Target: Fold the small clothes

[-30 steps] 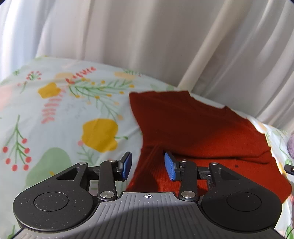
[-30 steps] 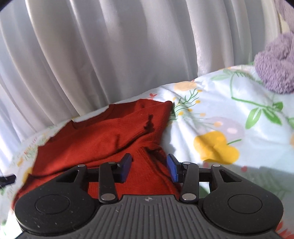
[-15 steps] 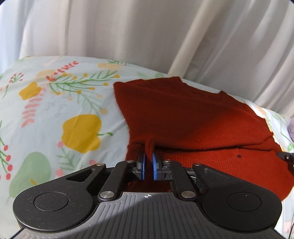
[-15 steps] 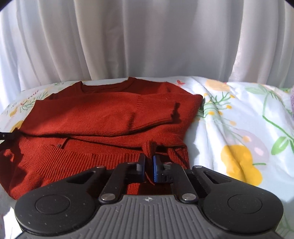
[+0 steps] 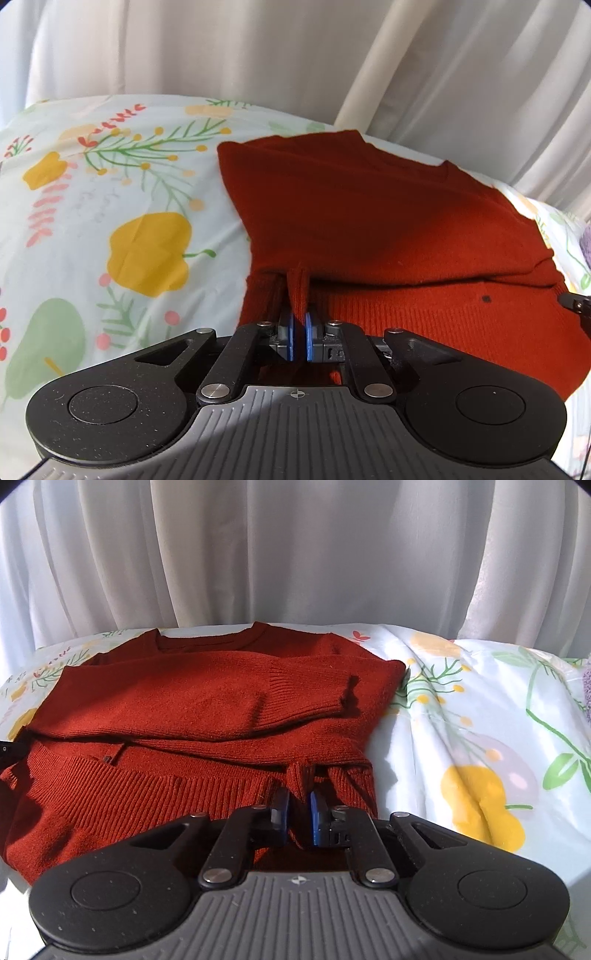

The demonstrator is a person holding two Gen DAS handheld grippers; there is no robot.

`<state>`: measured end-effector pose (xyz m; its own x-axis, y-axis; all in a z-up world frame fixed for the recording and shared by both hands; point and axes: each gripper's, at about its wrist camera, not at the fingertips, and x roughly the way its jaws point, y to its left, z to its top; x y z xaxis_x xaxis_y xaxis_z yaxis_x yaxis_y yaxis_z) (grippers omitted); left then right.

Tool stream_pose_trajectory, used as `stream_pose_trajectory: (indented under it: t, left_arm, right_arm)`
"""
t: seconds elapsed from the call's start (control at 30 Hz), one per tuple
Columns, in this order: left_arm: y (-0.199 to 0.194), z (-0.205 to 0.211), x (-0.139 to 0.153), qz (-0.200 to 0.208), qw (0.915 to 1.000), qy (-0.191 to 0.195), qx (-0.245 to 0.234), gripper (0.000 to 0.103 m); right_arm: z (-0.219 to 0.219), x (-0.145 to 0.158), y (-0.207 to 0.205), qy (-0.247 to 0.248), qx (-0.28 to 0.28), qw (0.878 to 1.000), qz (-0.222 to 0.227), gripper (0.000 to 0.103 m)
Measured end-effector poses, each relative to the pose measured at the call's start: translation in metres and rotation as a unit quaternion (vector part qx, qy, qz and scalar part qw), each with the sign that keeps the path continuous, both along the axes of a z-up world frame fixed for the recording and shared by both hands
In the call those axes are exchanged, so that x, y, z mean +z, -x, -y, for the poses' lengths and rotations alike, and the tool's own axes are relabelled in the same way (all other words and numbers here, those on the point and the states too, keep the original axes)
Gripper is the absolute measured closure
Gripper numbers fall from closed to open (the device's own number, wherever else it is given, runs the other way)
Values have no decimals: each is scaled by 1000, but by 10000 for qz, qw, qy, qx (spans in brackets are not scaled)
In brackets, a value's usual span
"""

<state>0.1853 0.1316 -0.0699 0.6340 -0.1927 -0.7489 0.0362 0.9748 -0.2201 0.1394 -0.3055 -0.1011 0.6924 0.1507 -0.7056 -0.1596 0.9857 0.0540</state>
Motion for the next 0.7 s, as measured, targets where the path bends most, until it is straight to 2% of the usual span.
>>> stream_pose_trajectory:
  t: [0.07, 0.13, 0.17, 0.2, 0.27, 0.33, 0.4, 0.53, 0.6, 0.7]
  left_arm:
    - [3, -8, 19, 136, 9989, 431, 86, 96]
    - [5, -18, 46, 513, 9933, 1030, 103, 96]
    - [3, -22, 60, 745, 9900, 1191, 134, 96]
    - [-1, -24, 71, 942, 9880, 1207, 187, 96]
    - [-15, -25, 80, 1190, 9877, 961, 312, 96]
    - [-36, -26, 74, 1176, 9894, 692, 487, 96]
    - [-58, -24, 55, 973, 9921, 506, 609, 96]
    - [-81, -17, 8, 420, 9972, 286, 541, 96]
    - [-76, -16, -2, 370, 9980, 322, 391, 95]
    - [-67, -22, -7, 353, 9972, 606, 257, 82]
  right_arm:
    - [-1, 9, 5, -28, 8, 9999, 131, 97]
    - [2, 29, 10, -322, 30, 9986, 407, 97]
    - [5, 41, 11, -494, 32, 9973, 549, 97]
    - [9, 53, 10, -658, -7, 9954, 698, 97]
    - [16, 71, 2, -980, -135, 9910, 906, 97]
    - [20, 78, -14, -1150, -319, 9880, 983, 97]
    - [19, 75, -34, -1033, -445, 9883, 1028, 97]
    - [19, 46, -75, -1045, -539, 9909, 655, 97]
    - [14, 32, -88, -937, -557, 9931, 445, 97]
    - [16, 21, -90, -805, -411, 9957, 201, 94]
